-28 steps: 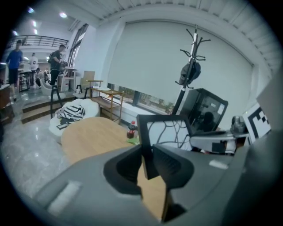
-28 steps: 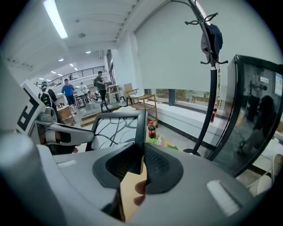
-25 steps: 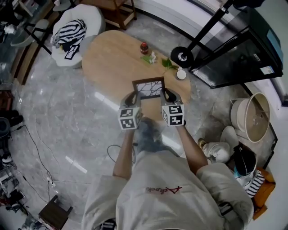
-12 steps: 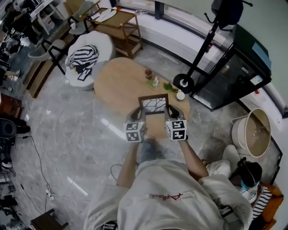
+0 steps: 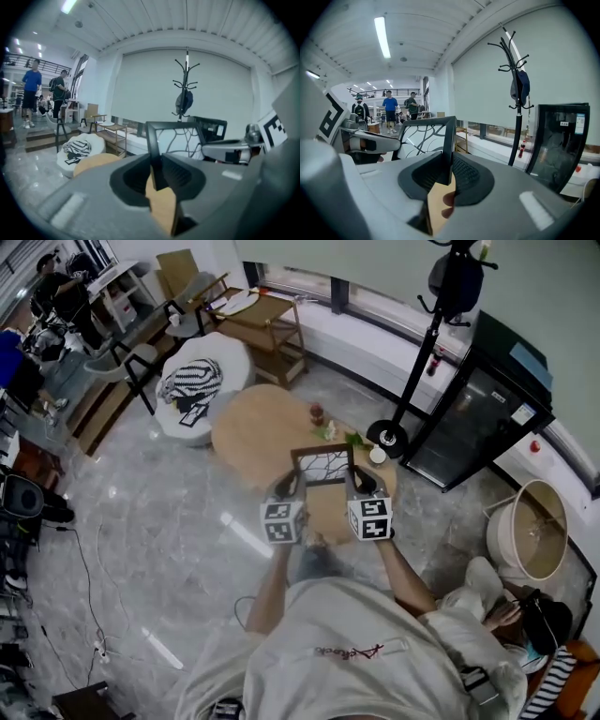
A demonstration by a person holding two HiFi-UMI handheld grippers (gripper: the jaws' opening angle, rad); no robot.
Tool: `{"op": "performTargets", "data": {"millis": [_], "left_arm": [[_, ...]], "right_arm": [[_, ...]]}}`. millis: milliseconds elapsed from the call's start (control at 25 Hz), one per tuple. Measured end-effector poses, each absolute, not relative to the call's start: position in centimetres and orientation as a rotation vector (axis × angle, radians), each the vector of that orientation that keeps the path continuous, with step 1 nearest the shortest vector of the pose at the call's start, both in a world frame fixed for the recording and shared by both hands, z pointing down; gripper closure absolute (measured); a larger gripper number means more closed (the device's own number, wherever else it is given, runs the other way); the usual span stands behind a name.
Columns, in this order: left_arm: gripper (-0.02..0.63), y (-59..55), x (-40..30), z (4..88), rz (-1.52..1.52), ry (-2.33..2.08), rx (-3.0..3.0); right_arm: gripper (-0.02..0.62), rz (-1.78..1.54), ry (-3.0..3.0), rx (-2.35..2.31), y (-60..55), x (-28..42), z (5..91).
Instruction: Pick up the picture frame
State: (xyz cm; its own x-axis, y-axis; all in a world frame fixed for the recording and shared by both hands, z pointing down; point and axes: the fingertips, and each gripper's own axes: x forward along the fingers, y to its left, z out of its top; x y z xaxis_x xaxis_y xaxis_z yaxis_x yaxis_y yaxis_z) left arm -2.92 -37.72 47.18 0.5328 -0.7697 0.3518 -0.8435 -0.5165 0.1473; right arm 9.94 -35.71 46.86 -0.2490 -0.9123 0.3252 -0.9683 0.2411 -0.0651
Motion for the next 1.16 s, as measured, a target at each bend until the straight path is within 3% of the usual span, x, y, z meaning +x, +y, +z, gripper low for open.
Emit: {"op": "performTargets", "data": {"millis": [1160], "left_arm": [[0.531, -33.7, -3.7, 43.1, 0.248, -1.415, 2.515]], "right_arm": [[0.517, 0.248, -2.346, 1.782, -31.9, 9.3, 42.5]]}}
